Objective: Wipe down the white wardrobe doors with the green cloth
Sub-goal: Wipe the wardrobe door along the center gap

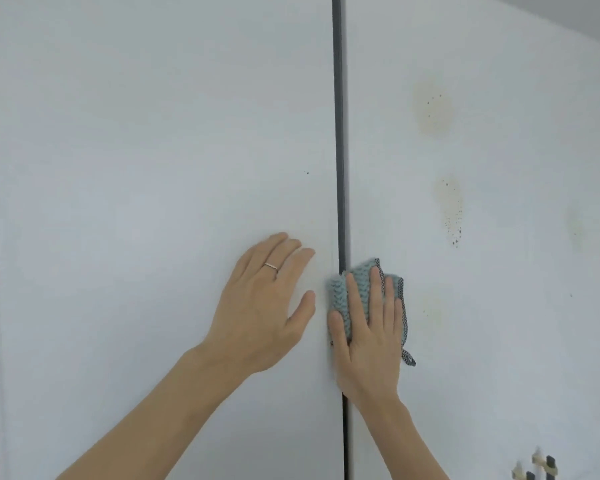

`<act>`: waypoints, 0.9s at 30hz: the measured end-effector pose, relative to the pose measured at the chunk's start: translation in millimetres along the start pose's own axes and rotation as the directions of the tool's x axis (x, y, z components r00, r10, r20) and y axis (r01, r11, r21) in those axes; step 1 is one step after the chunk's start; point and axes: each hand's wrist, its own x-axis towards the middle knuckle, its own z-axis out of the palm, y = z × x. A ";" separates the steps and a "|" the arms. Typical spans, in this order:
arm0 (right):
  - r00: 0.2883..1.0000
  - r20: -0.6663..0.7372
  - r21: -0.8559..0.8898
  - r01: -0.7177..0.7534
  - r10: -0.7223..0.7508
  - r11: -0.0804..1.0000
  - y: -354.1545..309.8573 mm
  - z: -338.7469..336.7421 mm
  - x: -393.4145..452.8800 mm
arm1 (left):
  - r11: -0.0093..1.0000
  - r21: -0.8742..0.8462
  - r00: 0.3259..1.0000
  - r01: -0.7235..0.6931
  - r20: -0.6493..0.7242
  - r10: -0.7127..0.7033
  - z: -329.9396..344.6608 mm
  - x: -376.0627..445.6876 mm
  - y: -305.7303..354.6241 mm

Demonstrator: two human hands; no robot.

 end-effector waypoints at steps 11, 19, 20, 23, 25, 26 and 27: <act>0.949 -0.080 0.035 0.307 -0.304 0.951 31.7 -22.6 148.9 | 0.965 0.170 0.963 0.200 -0.215 -0.162 28.4 103.4 33.7; 0.912 -0.157 0.046 0.391 -0.380 0.919 -21.6 -32.7 295.7 | 0.943 0.239 0.944 0.233 -0.290 -0.160 12.4 173.8 22.1; 0.919 -0.136 0.049 0.380 -0.370 0.924 -28.5 -35.8 312.8 | 0.941 0.252 0.947 0.224 -0.286 -0.149 10.1 180.6 20.9; 0.934 -0.106 0.060 0.348 -0.341 0.936 -47.5 -48.8 359.3 | 0.936 0.289 0.955 0.200 -0.271 -0.121 3.3 199.1 13.5; 0.936 -0.097 0.066 0.345 -0.338 0.936 -56.8 -55.8 387.6 | 0.932 0.309 0.960 0.187 -0.259 -0.106 -0.7 209.9 7.3; 0.936 -0.092 0.072 0.346 -0.339 0.936 -60.5 -58.9 401.4 | 0.930 0.321 0.962 0.178 -0.257 -0.095 -2.5 215.6 4.4; 0.938 -0.083 0.079 0.343 -0.337 0.936 -63.7 -61.9 414.4 | 0.928 0.334 0.964 0.166 -0.253 -0.081 -4.0 221.8 2.3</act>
